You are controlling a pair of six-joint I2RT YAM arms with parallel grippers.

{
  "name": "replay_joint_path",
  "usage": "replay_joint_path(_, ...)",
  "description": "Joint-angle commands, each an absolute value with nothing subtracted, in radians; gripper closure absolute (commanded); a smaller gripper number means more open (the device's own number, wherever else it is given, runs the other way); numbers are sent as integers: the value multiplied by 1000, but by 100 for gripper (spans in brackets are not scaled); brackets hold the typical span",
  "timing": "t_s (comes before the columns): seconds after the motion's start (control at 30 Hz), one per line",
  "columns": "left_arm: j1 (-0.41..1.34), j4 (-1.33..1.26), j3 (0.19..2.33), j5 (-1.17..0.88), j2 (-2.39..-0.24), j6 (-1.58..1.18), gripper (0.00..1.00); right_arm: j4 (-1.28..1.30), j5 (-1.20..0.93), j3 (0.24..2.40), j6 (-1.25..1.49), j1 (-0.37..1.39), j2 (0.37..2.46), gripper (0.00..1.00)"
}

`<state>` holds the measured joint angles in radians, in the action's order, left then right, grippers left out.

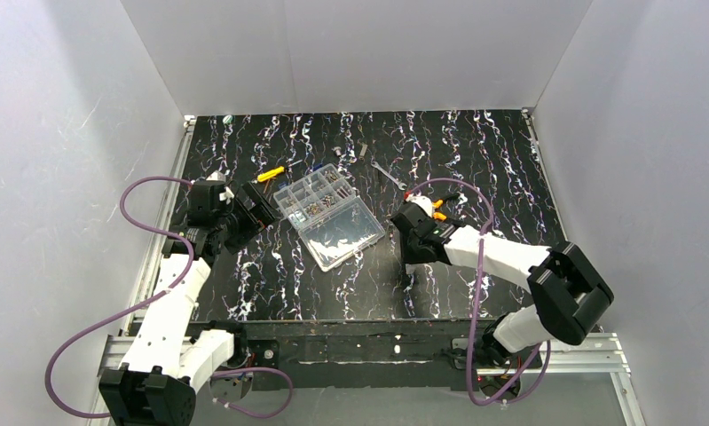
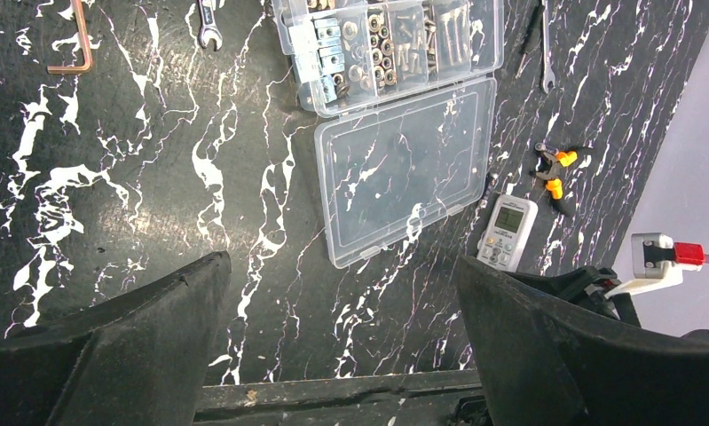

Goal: Load the batteries into the remote control
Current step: Pick up the remote control from the center of the board.

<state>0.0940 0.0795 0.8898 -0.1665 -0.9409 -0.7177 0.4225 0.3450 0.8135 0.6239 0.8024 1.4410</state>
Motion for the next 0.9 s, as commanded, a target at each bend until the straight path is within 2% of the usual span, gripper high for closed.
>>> replay_joint_path(0.0, 92, 115, 887, -183, -944, -718, 1, 431, 301, 782, 654, 826, 1509, 61)
replay_joint_path(0.23, 92, 114, 885, -183, -944, -720, 1, 423, 305, 783, 656, 840, 1532, 61)
replay_joint_path(0.4, 92, 117, 886, -183, -944, -721, 1, 433, 317, 787, 655, 844, 1521, 70)
replay_joint_path(0.57, 92, 111, 894, -200, -950, -752, 1, 421, 317, 780, 583, 855, 1436, 90)
replay_joint_path(0.67, 92, 93, 914, -266, -970, -847, 0, 389, 283, 775, 490, 876, 1357, 98)
replay_joint_path(0.87, 155, 10, 916, -342, -1027, -1076, 6, 323, 231, 774, 289, 965, 1197, 99)
